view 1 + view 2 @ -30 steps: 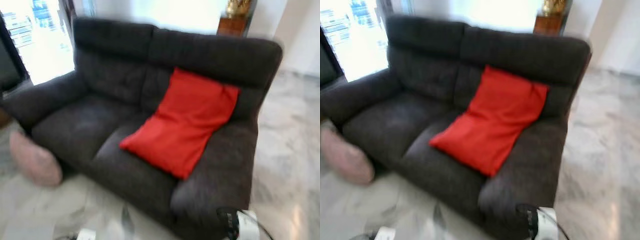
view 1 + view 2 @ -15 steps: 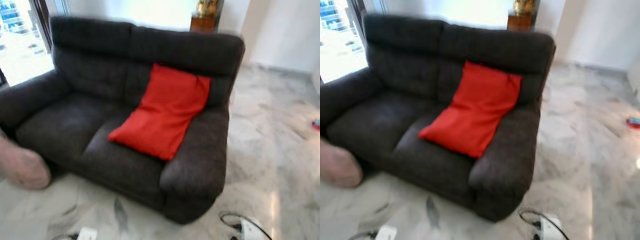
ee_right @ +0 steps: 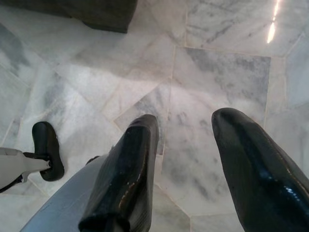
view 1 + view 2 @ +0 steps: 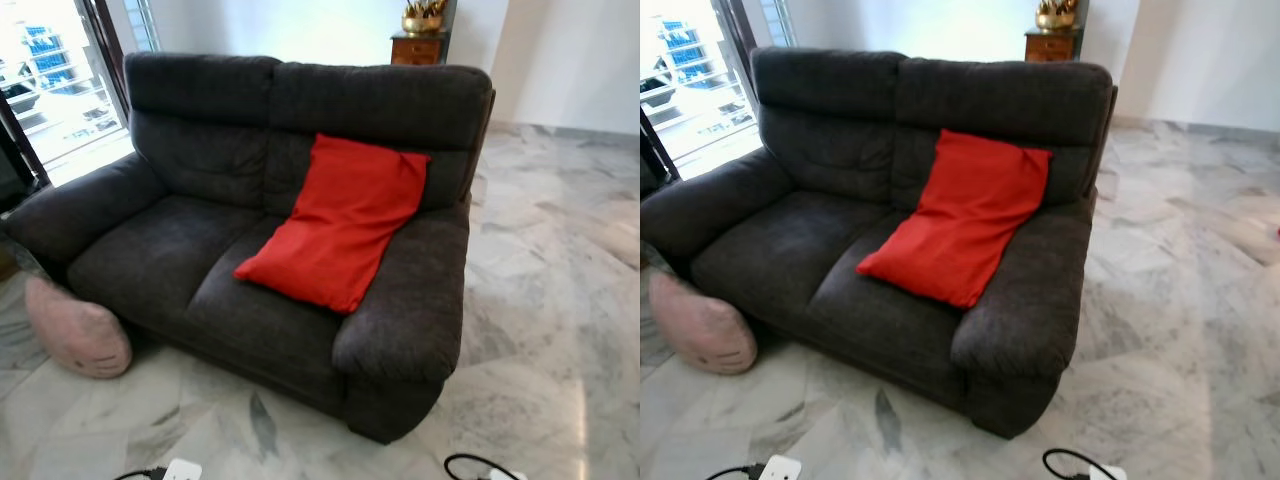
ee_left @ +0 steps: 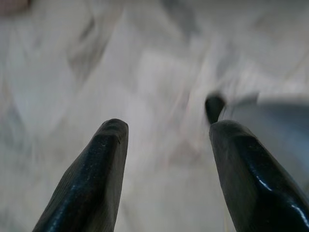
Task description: Move the pillow to the sofa from floor
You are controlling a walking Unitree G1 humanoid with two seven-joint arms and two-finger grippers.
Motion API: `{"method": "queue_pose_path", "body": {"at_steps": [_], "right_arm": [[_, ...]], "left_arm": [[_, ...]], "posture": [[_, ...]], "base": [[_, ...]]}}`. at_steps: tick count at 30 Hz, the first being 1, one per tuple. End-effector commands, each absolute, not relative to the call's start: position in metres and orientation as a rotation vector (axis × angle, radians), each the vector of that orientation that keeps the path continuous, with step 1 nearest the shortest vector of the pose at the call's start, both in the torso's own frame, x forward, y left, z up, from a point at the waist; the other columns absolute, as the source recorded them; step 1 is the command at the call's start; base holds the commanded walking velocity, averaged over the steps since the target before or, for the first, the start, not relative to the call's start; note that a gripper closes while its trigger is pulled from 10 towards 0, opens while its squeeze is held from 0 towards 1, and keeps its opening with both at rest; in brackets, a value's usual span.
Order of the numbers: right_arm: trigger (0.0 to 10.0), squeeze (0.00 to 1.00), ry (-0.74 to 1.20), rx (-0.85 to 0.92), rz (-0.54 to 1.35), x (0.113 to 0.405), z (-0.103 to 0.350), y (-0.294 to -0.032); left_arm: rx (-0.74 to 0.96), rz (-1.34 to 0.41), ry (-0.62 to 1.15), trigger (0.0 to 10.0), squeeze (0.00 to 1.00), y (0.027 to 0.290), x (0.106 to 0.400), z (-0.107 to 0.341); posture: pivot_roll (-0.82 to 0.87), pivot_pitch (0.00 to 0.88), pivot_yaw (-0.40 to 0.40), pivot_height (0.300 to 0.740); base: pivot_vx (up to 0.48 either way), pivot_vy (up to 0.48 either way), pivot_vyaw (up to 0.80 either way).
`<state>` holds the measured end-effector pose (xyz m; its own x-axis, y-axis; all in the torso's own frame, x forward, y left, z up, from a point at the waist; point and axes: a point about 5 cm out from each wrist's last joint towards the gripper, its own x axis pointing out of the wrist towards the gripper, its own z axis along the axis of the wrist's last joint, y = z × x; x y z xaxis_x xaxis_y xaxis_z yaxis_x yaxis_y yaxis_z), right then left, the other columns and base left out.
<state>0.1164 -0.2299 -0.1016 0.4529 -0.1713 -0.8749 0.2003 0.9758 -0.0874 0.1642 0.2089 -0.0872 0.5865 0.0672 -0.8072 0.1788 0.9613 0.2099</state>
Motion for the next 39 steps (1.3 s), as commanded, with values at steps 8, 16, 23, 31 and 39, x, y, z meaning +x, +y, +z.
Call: {"method": "queue_pose_path", "body": {"at_steps": [8, 16, 23, 31, 39], "right_arm": [[10.0, 0.00, 1.037, 0.068, -0.246, 0.124, -0.099, -0.229], [10.0, 0.00, 1.041, 0.033, -0.254, 0.121, -0.094, -0.252], [10.0, 0.00, 1.046, 0.024, -0.301, 0.115, -0.090, -0.270], [10.0, 0.00, 1.047, 0.046, -0.300, 0.118, -0.092, -0.263], [10.0, 0.00, 1.051, 0.060, -0.284, 0.120, -0.095, -0.252]], "left_arm": [[0.303, -0.071, 0.817, 10.0, 0.00, 0.200, 0.198, -0.071], [0.256, -0.109, 0.821, 10.0, 0.00, 0.172, 0.194, -0.077], [0.295, -0.207, 0.826, 10.0, 0.00, 0.164, 0.193, -0.078], [0.295, -0.134, 0.819, 10.0, 0.00, 0.181, 0.209, -0.069], [0.312, -0.113, 0.815, 10.0, 0.00, 0.185, 0.214, -0.066]], "posture": [[-0.06, 0.000, -0.011, 0.740], [-0.09, 0.000, -0.037, 0.740], [-0.17, 0.000, 0.049, 0.740], [-0.17, 0.000, 0.024, 0.740], [-0.11, 0.000, 0.041, 0.740]], "base": [[0.000, 0.000, 0.00], [0.000, 0.000, 0.00], [0.000, 0.000, 0.00], [0.000, 0.000, 0.00], [0.000, 0.000, 0.00]]}}
